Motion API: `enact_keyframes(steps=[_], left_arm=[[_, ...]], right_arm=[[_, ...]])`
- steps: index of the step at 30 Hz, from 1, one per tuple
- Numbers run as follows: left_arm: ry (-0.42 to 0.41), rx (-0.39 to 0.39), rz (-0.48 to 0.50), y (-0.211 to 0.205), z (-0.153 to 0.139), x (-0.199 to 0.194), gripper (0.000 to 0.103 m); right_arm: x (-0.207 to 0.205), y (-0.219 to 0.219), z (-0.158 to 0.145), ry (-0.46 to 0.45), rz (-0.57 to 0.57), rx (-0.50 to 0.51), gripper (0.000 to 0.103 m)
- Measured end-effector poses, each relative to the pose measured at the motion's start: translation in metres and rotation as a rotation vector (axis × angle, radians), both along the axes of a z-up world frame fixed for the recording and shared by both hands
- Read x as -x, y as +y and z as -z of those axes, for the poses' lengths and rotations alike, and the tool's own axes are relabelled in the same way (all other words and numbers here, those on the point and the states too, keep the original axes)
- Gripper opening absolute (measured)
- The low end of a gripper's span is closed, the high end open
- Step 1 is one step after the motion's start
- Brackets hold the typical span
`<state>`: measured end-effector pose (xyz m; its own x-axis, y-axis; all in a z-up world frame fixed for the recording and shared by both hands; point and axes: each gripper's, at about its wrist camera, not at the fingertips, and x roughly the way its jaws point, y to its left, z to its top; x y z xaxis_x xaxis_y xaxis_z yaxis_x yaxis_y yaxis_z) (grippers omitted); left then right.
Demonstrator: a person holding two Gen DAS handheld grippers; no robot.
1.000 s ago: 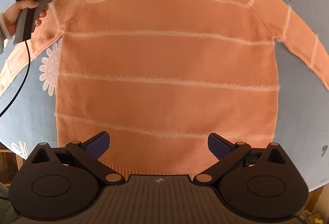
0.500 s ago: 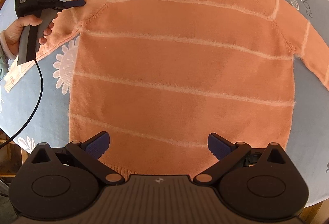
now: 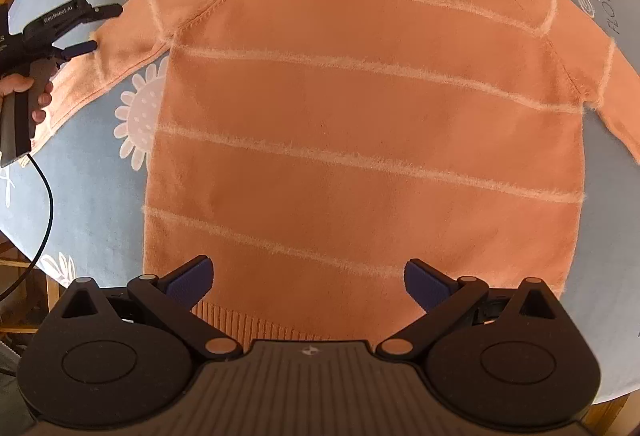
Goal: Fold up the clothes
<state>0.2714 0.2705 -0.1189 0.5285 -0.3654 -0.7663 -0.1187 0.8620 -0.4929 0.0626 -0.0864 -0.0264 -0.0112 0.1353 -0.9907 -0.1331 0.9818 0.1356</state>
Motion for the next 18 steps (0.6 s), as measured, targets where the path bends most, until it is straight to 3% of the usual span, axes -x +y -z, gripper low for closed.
enact_keyframes(steps=[1, 6, 8, 14, 18], left_arm=[[-0.025, 0.033, 0.018, -0.002, -0.005, 0.001, 0.103], [-0.018, -0.092, 0.139, -0.037, -0.001, -0.002, 0.103], [-0.070, -0.112, 0.160, -0.051, -0.006, 0.000, 0.103], [-0.232, -0.443, 0.404, -0.117, -0.018, -0.002, 0.103], [-0.158, -0.669, 0.550, -0.150, 0.008, -0.011, 0.103]], right_arm=[[0.001, 0.000, 0.000, 0.001, -0.003, 0.003, 0.103], [-0.001, 0.005, 0.002, 0.007, -0.016, 0.006, 0.103], [0.000, 0.007, 0.002, 0.002, -0.024, 0.008, 0.103], [0.003, 0.009, 0.010, 0.022, -0.021, 0.007, 0.103], [0.005, 0.008, 0.015, 0.032, -0.009, 0.009, 0.103]])
